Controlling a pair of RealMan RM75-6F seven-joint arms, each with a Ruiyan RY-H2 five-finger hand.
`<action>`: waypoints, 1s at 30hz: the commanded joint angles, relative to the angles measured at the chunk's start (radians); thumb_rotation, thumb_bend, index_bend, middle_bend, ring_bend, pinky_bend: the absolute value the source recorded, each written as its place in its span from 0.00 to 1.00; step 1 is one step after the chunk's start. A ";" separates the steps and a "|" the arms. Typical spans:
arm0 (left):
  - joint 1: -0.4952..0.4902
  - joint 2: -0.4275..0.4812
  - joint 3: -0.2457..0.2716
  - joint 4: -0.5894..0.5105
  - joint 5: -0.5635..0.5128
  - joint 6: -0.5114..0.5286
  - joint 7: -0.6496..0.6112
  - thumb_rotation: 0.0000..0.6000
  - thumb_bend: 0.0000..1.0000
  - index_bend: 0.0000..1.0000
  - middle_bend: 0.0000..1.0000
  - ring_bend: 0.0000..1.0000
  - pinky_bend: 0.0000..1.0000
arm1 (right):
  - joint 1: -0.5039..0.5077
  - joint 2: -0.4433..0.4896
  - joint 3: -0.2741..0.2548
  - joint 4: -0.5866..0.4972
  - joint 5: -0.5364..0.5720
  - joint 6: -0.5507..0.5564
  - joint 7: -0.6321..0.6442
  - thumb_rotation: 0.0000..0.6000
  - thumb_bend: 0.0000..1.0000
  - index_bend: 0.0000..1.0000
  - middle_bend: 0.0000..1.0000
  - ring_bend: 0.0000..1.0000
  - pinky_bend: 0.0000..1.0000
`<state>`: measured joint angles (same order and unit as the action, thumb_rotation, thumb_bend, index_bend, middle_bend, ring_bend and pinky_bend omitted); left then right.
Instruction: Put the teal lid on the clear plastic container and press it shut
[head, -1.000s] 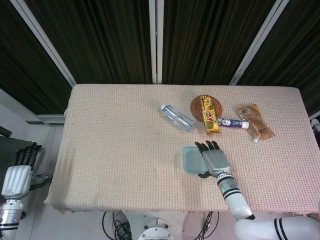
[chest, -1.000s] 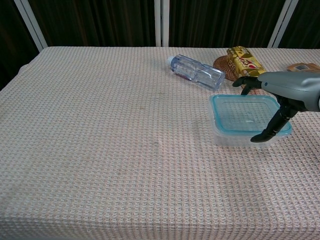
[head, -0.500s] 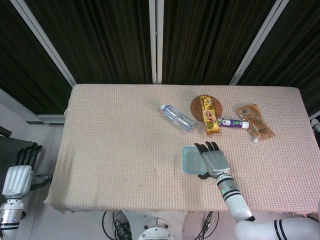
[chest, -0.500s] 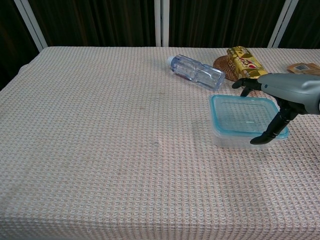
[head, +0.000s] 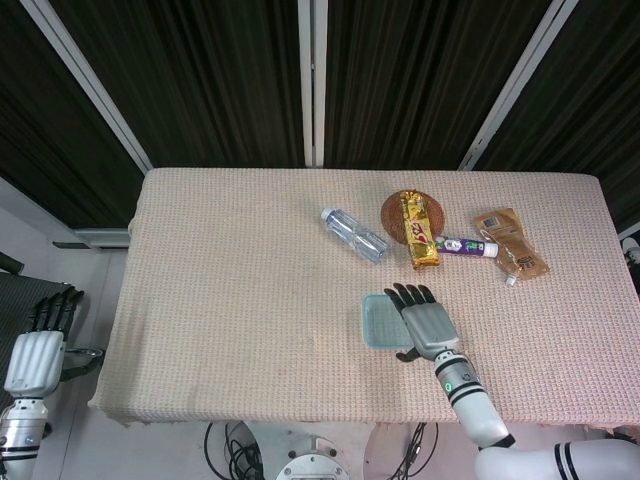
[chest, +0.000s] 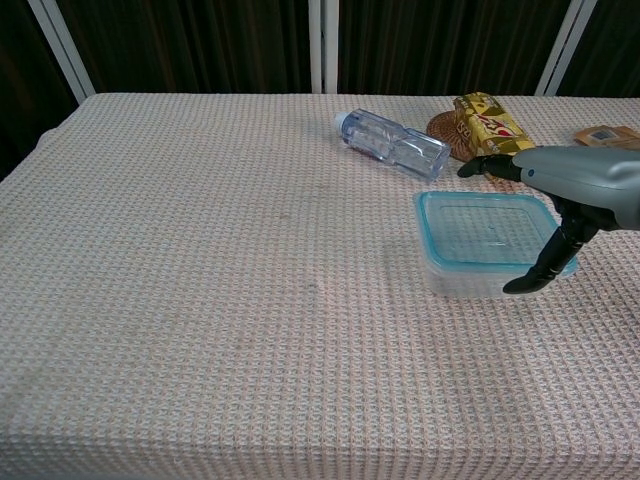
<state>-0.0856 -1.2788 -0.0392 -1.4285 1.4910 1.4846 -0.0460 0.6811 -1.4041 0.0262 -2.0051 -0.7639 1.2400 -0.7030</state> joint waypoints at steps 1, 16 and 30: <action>0.002 0.004 -0.001 -0.006 0.000 0.004 0.004 1.00 0.00 0.03 0.00 0.00 0.07 | -0.043 0.043 -0.063 -0.030 -0.157 0.021 0.037 1.00 0.00 0.00 0.07 0.00 0.00; 0.009 0.016 0.001 -0.053 0.013 0.026 0.047 1.00 0.00 0.04 0.00 0.00 0.07 | -0.236 0.134 -0.219 0.102 -0.600 0.075 0.364 1.00 0.00 0.00 0.30 0.00 0.00; 0.013 0.016 0.004 -0.062 0.010 0.026 0.056 1.00 0.00 0.03 0.00 0.00 0.07 | -0.270 0.087 -0.176 0.174 -0.583 -0.006 0.331 1.00 0.00 0.00 0.33 0.00 0.00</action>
<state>-0.0728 -1.2633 -0.0354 -1.4909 1.5007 1.5107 0.0103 0.4126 -1.3141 -0.1529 -1.8326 -1.3499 1.2380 -0.3681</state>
